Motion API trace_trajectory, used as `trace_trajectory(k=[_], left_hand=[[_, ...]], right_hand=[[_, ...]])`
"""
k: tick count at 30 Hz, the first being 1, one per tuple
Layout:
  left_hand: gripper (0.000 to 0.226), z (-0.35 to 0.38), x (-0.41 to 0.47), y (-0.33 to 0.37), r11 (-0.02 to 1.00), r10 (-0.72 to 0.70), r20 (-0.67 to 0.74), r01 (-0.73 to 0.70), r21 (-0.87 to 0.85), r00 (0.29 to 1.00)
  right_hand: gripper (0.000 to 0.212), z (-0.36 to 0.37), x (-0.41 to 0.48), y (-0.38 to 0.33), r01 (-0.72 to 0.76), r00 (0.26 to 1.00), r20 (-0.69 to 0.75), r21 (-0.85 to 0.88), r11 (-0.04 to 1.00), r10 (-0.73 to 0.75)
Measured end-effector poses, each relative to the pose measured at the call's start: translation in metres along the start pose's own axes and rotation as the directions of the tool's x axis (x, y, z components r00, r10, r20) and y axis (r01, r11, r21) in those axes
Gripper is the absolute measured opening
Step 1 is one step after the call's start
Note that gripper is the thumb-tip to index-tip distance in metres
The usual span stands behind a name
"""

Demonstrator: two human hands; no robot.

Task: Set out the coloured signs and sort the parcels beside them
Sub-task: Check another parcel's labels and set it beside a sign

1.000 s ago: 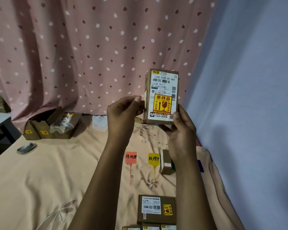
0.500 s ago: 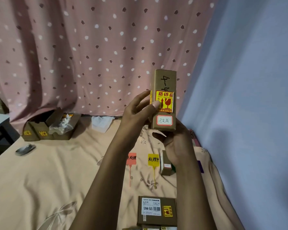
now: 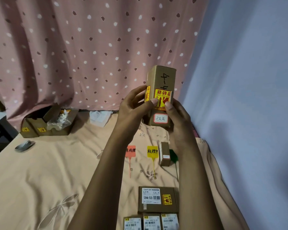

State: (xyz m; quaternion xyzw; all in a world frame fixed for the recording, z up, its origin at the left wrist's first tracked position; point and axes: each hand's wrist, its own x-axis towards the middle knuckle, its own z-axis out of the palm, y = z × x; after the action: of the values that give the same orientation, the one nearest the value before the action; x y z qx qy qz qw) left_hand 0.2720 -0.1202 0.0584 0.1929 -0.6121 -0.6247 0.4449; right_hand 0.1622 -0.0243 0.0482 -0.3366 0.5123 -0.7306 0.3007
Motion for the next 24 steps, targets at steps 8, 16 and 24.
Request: trace_trajectory(k=[8, 16, 24], left_hand=[[0.061, -0.001, -0.004, -0.009, 1.0, -0.014, -0.01, 0.014, -0.016, 1.0], [0.055, -0.003, -0.006, -0.021, 0.996, -0.083, 0.056, 0.083, -0.011, 0.995], [0.049, -0.015, 0.0, -0.022, 0.988, -0.155, 0.144, 0.157, 0.0, 0.977]], right_hand=[[0.057, -0.009, -0.004, 0.005, -0.051, 0.999, -0.011, 0.025, 0.998, 0.051], [0.056, -0.021, -0.009, 0.004, -0.141, 0.99, 0.025, 0.077, 0.987, 0.14], [0.058, -0.027, -0.004, 0.013, -0.163, 0.987, 0.027, 0.061, 0.985, 0.161]])
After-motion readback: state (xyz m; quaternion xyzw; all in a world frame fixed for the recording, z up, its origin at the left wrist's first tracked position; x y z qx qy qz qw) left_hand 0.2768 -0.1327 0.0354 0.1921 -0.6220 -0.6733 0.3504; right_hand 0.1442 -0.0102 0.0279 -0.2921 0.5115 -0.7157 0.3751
